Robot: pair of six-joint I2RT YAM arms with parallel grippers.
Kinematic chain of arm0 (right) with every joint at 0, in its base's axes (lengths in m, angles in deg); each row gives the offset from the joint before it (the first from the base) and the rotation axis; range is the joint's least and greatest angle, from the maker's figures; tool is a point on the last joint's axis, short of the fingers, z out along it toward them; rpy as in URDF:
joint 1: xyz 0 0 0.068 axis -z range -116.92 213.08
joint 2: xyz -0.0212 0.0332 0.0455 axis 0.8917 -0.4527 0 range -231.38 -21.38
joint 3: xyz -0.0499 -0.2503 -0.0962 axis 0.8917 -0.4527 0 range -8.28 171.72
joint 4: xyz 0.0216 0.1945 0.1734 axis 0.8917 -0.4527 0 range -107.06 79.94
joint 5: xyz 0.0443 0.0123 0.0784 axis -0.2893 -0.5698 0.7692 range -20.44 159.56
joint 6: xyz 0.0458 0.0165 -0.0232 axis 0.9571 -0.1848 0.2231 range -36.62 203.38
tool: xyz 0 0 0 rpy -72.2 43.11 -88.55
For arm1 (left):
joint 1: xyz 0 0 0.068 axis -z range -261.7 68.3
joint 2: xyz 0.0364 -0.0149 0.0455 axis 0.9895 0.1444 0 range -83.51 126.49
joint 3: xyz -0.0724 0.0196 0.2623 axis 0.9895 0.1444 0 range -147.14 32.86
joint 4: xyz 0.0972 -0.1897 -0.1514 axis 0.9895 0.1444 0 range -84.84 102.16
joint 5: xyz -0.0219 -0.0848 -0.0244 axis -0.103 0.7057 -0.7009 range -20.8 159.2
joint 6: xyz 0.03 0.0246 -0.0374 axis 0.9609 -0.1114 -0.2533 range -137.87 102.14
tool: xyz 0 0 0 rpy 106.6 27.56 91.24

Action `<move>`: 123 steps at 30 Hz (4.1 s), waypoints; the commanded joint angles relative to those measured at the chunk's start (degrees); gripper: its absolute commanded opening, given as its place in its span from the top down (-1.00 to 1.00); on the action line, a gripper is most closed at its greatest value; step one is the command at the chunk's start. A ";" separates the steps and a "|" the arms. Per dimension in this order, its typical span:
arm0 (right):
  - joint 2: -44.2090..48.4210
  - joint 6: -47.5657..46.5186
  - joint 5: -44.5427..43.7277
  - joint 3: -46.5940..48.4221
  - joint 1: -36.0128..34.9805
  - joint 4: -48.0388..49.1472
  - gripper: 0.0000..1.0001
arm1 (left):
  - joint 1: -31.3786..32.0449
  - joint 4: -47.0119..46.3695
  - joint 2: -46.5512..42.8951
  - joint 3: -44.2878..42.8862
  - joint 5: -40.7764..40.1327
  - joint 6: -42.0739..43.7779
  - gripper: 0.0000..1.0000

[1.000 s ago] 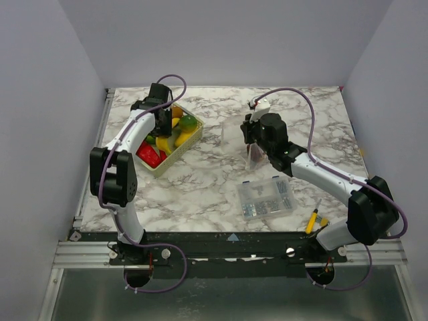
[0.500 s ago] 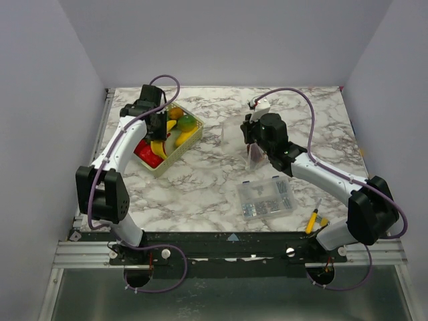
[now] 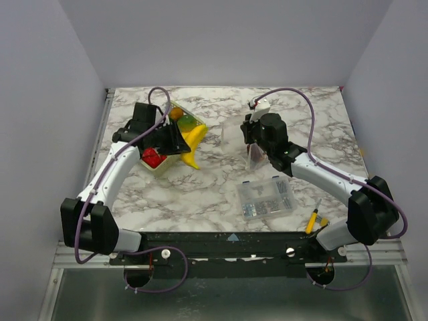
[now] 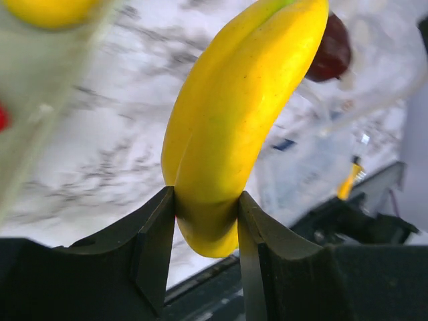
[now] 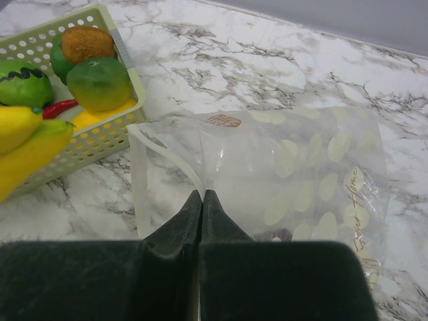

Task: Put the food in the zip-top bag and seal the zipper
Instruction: Place the fake fruit in the zipper food storage bag, then pick up the fake vegetable from the bin.

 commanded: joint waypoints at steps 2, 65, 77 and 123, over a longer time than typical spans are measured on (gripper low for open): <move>0.21 -0.17 0.61 0.36 0.33 0.40 0.99 | 6.41 -14.87 0.89 4.96 19.21 -16.90 1.00; 4.40 1.12 8.87 -2.67 0.88 3.83 0.99 | 15.53 -31.19 13.41 2.31 4.91 -20.49 -0.52; 3.99 0.77 5.35 -2.56 0.99 3.58 0.99 | 14.16 -26.34 -2.12 8.90 -5.86 -10.19 -0.60; 2.24 0.04 5.54 -1.74 0.96 2.73 0.99 | 1.81 -27.54 28.94 -11.86 -20.31 -13.09 -0.79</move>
